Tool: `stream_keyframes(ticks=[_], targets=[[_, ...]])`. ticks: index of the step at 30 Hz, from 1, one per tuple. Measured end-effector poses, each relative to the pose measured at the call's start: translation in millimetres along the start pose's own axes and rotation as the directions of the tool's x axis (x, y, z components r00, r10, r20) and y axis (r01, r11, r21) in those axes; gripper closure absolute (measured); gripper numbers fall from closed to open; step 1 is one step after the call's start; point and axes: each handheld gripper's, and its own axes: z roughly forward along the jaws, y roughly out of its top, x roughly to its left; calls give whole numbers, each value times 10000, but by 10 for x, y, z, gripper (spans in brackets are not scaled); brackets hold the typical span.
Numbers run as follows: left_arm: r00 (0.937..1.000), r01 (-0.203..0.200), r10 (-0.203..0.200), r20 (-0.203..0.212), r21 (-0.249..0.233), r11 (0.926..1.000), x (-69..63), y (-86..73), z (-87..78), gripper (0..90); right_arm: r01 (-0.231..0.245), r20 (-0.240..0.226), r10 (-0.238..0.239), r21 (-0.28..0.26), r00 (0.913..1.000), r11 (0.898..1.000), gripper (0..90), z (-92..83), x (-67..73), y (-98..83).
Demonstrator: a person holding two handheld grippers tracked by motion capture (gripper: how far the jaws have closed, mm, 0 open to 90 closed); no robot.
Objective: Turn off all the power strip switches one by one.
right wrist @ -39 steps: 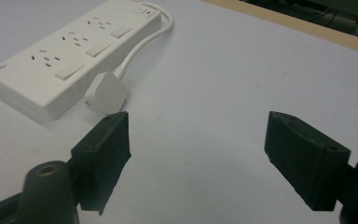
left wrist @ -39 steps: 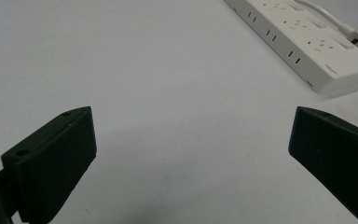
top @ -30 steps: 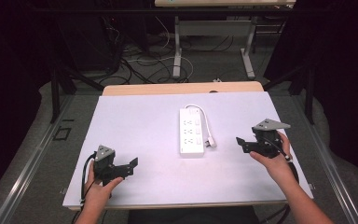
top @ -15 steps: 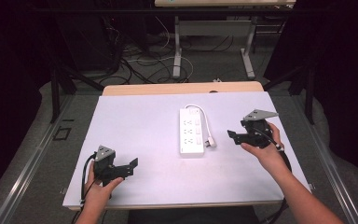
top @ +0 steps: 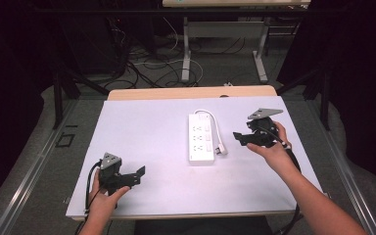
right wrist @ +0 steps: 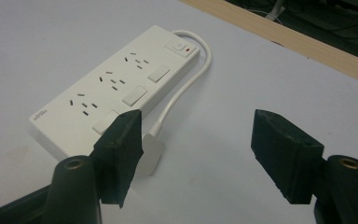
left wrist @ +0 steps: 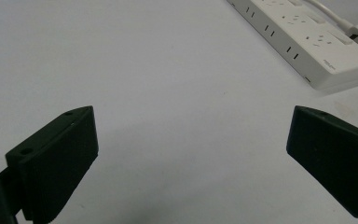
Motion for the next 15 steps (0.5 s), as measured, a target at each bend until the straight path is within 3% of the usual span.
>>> stream_keyframes(ticks=[6, 15], targets=[[10000, 13, -13, -7, -25, 10000, 5, -3, 1, 20, -112, -218, 115, 135, 9997, 9998, 333, 80, -23, 99], [10000, 19, -19, 7, -11, 10000, 7, -2, 3, 20, 40, -75, -38, 233, 10000, 9997, 333, 186, -41, 209]])
